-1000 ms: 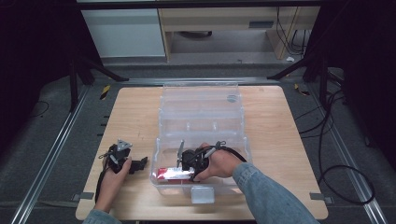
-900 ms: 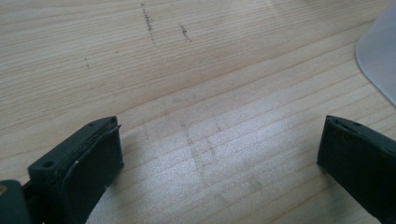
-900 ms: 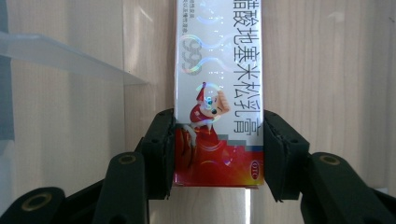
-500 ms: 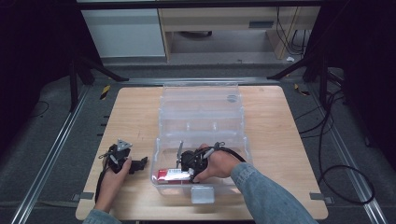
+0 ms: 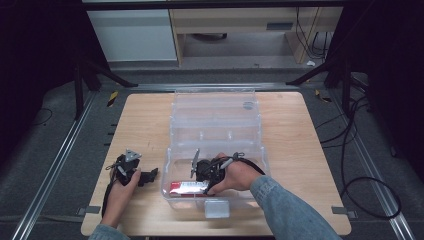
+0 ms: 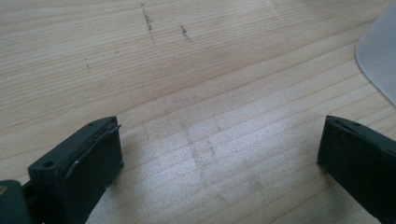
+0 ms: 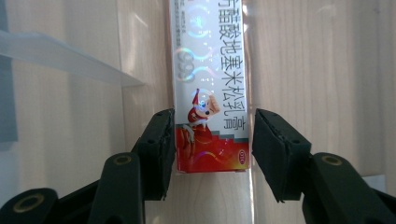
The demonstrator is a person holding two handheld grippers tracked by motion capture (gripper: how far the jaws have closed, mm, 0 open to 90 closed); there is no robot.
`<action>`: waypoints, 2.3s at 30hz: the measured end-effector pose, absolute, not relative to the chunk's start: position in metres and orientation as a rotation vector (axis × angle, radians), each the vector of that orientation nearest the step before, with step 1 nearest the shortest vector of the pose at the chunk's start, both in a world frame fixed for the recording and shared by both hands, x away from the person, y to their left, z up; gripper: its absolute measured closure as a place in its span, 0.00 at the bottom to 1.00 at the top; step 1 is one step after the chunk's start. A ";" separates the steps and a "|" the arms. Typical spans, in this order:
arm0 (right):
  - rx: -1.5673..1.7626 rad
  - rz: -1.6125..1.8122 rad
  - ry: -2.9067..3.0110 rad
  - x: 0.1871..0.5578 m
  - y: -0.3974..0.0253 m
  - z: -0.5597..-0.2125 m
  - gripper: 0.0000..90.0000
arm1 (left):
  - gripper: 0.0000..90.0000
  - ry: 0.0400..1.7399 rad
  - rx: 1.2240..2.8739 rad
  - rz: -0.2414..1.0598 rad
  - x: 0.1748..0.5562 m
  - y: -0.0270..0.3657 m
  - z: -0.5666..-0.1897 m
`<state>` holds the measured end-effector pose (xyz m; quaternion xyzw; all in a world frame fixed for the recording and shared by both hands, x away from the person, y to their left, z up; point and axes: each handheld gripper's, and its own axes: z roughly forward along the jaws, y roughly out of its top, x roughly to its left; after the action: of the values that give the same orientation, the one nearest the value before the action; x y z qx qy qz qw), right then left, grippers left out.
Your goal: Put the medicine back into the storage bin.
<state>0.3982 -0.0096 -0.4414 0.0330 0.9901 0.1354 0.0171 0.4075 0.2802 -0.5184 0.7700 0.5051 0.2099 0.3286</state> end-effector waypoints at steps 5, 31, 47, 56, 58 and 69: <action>0.107 0.494 3.045 0.394 -0.011 -0.428 0.61 | 0.00 1.322 2.015 0.549 0.408 0.280 -0.518; 0.300 0.743 2.926 0.383 -0.041 -0.383 0.65 | 0.05 1.263 1.988 0.531 0.392 0.283 -0.488; 0.364 0.833 2.826 0.379 -0.077 -0.346 0.50 | 0.15 1.056 1.999 0.564 0.350 0.272 -0.423; 0.412 0.839 2.763 0.385 -0.100 -0.321 0.55 | 0.27 0.903 1.985 0.531 0.332 0.253 -0.387; 0.424 0.839 2.756 0.387 -0.103 -0.318 0.56 | 0.29 0.872 2.004 0.524 0.330 0.247 -0.384; 0.465 0.815 2.711 0.400 -0.117 -0.303 0.62 | 0.34 0.753 2.066 0.504 0.321 0.223 -0.374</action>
<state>0.3997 -0.1171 -0.3029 0.1607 0.9362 0.2815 0.1358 0.3211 0.2231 -0.3744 0.8275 0.3014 0.2018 0.4286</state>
